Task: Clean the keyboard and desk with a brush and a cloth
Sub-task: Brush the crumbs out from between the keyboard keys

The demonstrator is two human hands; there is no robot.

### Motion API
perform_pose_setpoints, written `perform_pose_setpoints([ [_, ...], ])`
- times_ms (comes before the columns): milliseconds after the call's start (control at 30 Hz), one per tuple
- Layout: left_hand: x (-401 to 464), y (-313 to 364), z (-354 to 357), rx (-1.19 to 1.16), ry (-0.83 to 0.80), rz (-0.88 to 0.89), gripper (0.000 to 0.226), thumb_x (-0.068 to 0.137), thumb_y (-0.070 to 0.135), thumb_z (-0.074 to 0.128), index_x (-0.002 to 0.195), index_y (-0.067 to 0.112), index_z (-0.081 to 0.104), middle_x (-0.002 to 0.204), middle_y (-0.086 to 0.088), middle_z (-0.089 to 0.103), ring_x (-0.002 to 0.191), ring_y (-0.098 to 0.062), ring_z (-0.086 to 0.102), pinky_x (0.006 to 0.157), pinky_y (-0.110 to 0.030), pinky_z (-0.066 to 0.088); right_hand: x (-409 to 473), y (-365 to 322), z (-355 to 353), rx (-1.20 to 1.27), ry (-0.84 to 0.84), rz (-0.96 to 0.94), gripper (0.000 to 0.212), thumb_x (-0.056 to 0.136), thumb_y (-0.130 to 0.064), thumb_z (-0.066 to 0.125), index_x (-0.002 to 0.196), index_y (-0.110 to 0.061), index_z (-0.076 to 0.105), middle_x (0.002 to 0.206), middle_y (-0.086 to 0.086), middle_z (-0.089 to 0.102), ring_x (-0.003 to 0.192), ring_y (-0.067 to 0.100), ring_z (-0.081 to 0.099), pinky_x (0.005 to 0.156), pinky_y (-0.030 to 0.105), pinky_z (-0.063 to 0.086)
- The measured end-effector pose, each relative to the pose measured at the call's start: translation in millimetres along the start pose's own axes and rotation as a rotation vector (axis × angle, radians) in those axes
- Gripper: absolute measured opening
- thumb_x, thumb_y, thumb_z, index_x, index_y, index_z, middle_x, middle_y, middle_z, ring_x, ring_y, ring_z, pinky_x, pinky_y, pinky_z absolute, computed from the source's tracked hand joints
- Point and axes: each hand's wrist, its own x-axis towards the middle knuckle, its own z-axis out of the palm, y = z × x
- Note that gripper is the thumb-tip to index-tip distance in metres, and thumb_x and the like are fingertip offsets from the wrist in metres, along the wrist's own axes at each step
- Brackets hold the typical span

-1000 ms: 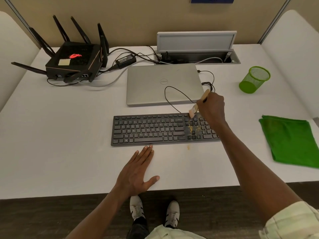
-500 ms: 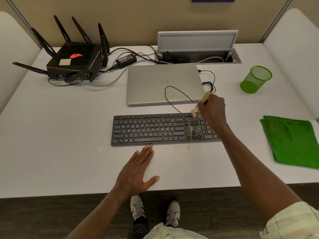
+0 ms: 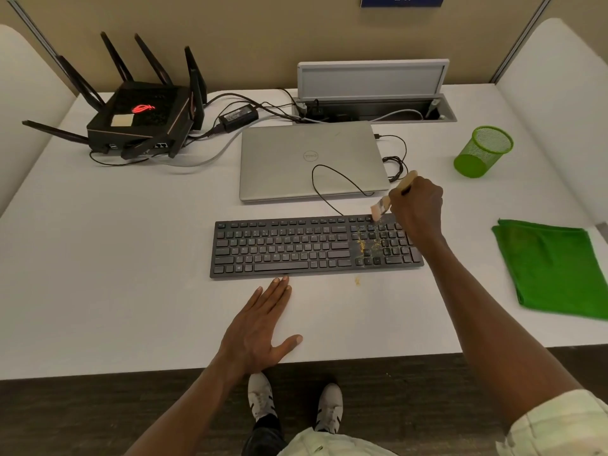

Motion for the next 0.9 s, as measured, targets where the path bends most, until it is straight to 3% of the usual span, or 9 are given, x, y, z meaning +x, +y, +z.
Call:
perform_pose_setpoints([
  [67,0,0,-1,0.003,-0.010,-0.002,0.091,0.098,0.074,0.030,0.163,0.013,0.009,0.172,-0.002,-0.003,0.158,-0.013,-0.005,0.126,-0.035,0.002,2,2,4,0.030,0.010,0.047,0.016,0.082,-0.014,0.055,0.070,-0.005,0.060,0.067,0.007,0.065,0.051,0.008,0.045,0.047,0.020,0.025],
  [267,0,0,-1,0.003,-0.010,0.004,0.091,0.098,0.074,0.031,0.163,0.013,0.009,0.172,-0.002,-0.004,0.158,-0.012,-0.007,0.126,-0.036,0.003,-3,7,-6,-0.023,0.090,0.064,0.013,0.084,-0.012,0.054,0.073,-0.006,0.054,0.068,0.008,0.052,0.062,0.025,0.045,0.057,0.029,0.026],
  [467,0,0,0,-0.010,-0.002,0.006,0.092,0.098,0.073,0.032,0.163,0.012,0.011,0.172,-0.003,-0.001,0.158,-0.013,-0.003,0.126,-0.037,0.005,5,15,7,0.032,0.030,0.062,0.020,0.079,-0.019,0.055,0.074,-0.002,0.065,0.071,0.010,0.068,0.060,0.021,0.053,0.052,0.026,0.030],
  [600,0,0,0,0.001,0.013,0.008,0.091,0.098,0.072,0.034,0.162,0.011,0.013,0.172,-0.003,0.001,0.158,-0.013,-0.002,0.126,-0.037,0.006,9,22,-5,-0.007,0.073,0.105,0.013,0.081,-0.013,0.056,0.075,-0.002,0.057,0.071,0.012,0.057,0.067,0.029,0.048,0.063,0.031,0.029],
  [900,0,0,0,-0.009,0.024,0.008,0.091,0.098,0.072,0.037,0.162,0.011,0.015,0.172,-0.004,0.002,0.158,-0.014,0.000,0.126,-0.035,0.005,25,37,-2,0.005,-0.036,0.052,0.025,0.071,-0.026,0.054,0.070,-0.004,0.064,0.066,0.009,0.067,0.062,0.023,0.062,0.056,0.027,0.044],
])
